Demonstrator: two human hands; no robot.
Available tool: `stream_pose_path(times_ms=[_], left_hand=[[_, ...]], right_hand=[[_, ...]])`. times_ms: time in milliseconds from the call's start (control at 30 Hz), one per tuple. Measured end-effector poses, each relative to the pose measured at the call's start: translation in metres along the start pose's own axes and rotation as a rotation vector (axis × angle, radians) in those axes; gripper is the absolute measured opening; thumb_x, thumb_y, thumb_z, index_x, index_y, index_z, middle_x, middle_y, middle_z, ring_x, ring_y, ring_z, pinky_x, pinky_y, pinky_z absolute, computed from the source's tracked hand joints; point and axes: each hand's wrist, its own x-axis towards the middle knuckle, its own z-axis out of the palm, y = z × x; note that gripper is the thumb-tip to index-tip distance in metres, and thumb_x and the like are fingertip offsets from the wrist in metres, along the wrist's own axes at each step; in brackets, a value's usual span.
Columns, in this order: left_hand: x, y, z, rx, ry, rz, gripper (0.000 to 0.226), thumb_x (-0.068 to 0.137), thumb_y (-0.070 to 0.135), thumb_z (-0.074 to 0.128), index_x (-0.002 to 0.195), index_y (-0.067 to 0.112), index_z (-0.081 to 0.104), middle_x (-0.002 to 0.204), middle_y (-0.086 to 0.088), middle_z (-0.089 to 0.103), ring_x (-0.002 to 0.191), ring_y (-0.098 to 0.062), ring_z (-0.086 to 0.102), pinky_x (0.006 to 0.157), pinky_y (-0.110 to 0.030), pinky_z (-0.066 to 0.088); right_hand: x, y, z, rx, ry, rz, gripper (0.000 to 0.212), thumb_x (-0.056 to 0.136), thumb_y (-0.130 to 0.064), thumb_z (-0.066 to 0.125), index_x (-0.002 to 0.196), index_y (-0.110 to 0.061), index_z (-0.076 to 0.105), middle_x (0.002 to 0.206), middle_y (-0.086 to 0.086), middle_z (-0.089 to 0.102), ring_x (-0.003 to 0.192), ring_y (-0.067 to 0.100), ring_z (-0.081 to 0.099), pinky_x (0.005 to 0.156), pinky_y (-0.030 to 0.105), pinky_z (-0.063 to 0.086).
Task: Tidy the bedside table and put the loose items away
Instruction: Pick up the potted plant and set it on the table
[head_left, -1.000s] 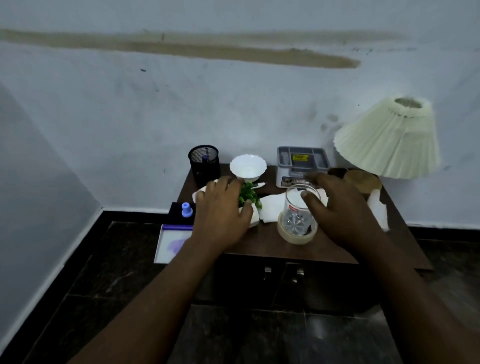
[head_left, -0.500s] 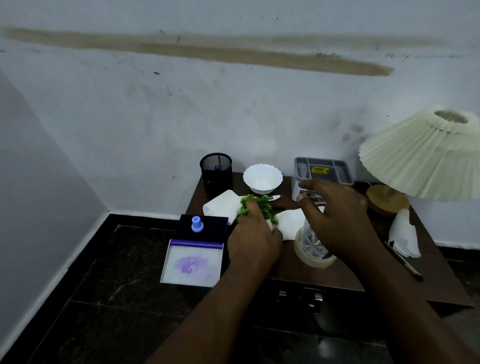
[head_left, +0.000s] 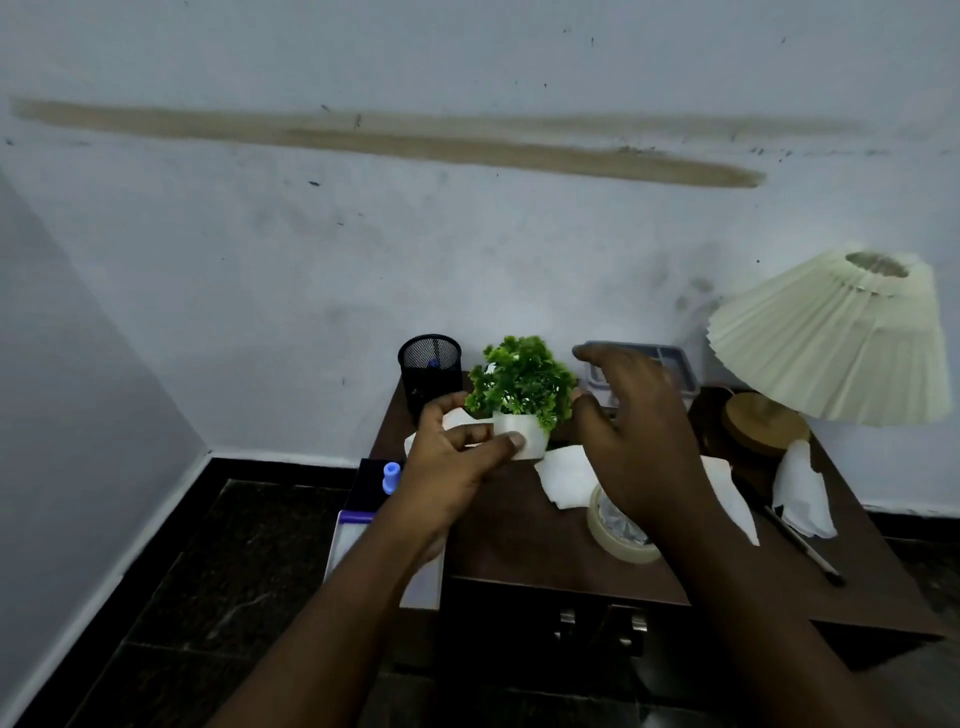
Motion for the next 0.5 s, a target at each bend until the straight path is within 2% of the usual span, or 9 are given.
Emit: stream_pose_path(times_ms=[67,133,167,233,300,400,500], left_hand=[[0.002,0.006,-0.005,-0.105,-0.127,0.022,0.064,0.083,0.0,0.08,0.138,0.019,0.053,0.115,-0.013,0.076,0.111,-0.034,0.071,0.102,-0.056,0.053],[0.003,0.007,-0.006,-0.104,-0.156,0.075,0.061,0.085,-0.007,0.075,0.137,0.016,0.056,0.121,-0.015,0.073,0.113,-0.035,0.07,0.102,-0.055,0.053],[0.003,0.007,-0.006,-0.086,-0.149,0.102,0.06,0.085,-0.009,0.074,0.136,0.016,0.056,0.123,-0.015,0.072,0.112,-0.034,0.071,0.1,-0.053,0.055],[0.004,0.004,-0.003,-0.025,-0.14,0.172,0.056,0.086,-0.01,0.073,0.132,0.019,0.058,0.125,-0.008,0.072,0.109,-0.027,0.073,0.092,-0.042,0.059],[0.004,-0.001,0.0,0.029,-0.135,0.235,0.055,0.087,-0.009,0.072,0.13,0.023,0.058,0.124,0.002,0.072,0.108,-0.019,0.073,0.086,-0.031,0.059],[0.009,-0.009,0.003,0.095,-0.11,0.295,0.054,0.089,-0.006,0.071,0.13,0.026,0.058,0.124,0.008,0.07,0.112,-0.014,0.07,0.089,-0.029,0.058],[0.014,-0.015,0.004,0.134,-0.077,0.316,0.052,0.089,-0.005,0.07,0.126,0.03,0.059,0.122,0.011,0.07,0.111,-0.012,0.07,0.092,-0.033,0.058]], right_hand=[[0.003,-0.008,0.005,0.302,-0.074,0.154,0.049,0.095,-0.02,0.067,0.14,-0.033,0.053,0.129,-0.014,0.056,0.119,0.007,0.055,0.097,0.027,0.044],[0.006,-0.014,0.01,0.574,-0.214,0.268,0.061,0.093,-0.032,0.073,0.144,-0.049,0.044,0.141,-0.016,0.051,0.129,0.006,0.053,0.104,0.037,0.05],[0.008,-0.014,0.012,0.622,-0.262,0.27,0.066,0.09,-0.036,0.075,0.144,-0.054,0.041,0.144,-0.015,0.05,0.131,0.007,0.053,0.106,0.043,0.051],[0.01,-0.013,0.016,0.59,-0.309,0.205,0.074,0.086,-0.041,0.078,0.144,-0.06,0.037,0.142,-0.02,0.051,0.13,0.005,0.055,0.107,0.045,0.05],[0.011,-0.012,0.02,0.484,-0.292,0.158,0.078,0.083,-0.041,0.08,0.145,-0.058,0.036,0.138,-0.027,0.051,0.128,0.001,0.055,0.108,0.042,0.049],[0.012,-0.011,0.026,0.398,-0.267,0.175,0.081,0.081,-0.038,0.083,0.145,-0.053,0.038,0.139,-0.021,0.052,0.126,0.001,0.054,0.106,0.041,0.051],[0.012,-0.009,0.028,0.384,-0.258,0.188,0.07,0.078,-0.03,0.084,0.135,-0.047,0.048,0.124,-0.021,0.061,0.112,0.004,0.063,0.094,0.043,0.057]])
